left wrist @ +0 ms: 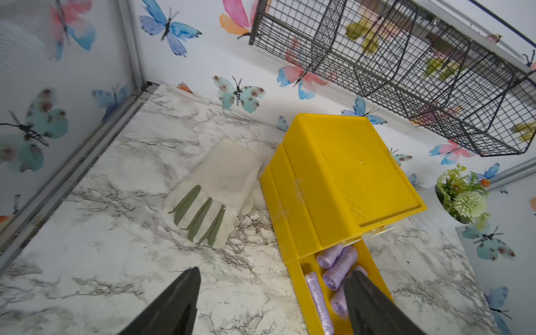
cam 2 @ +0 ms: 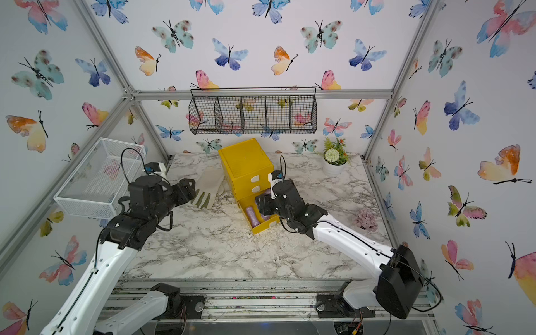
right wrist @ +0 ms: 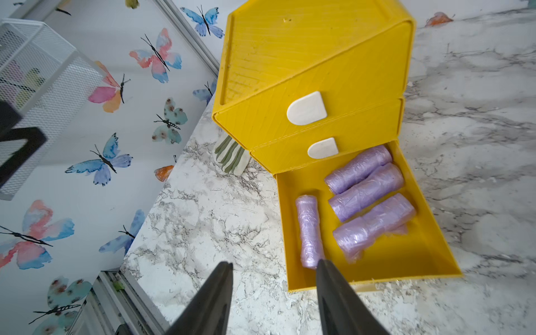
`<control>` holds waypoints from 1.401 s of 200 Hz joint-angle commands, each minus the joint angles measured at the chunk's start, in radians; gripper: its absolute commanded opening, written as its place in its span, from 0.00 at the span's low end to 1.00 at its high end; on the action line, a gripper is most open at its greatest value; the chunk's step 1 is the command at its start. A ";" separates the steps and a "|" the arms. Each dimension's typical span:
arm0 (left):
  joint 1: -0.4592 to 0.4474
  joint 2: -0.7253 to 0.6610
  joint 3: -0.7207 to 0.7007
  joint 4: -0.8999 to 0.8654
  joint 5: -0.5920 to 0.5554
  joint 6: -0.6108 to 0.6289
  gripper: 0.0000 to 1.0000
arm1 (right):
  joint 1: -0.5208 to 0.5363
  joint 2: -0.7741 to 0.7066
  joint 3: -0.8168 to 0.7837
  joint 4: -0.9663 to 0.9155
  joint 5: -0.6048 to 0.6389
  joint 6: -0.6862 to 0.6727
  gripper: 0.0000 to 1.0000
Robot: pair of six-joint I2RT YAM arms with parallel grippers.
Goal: Sort the rolls of trash bags by color and place them into the drawer
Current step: Close the drawer in the storage box.
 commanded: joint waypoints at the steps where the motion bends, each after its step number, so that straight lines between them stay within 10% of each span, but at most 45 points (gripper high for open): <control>1: 0.005 0.124 0.115 0.034 0.132 0.026 0.83 | -0.003 -0.089 -0.093 -0.056 0.034 0.032 0.52; 88: 0.028 0.609 0.508 0.042 0.280 0.061 0.78 | -0.003 -0.479 -0.443 -0.002 -0.019 0.193 0.53; 214: 0.039 0.923 0.800 -0.174 0.179 0.116 0.63 | -0.002 -0.507 -0.524 -0.004 -0.017 0.233 0.54; 280: 0.055 0.978 0.794 -0.154 0.252 0.117 0.39 | -0.003 -0.390 -0.645 0.192 -0.118 0.399 0.45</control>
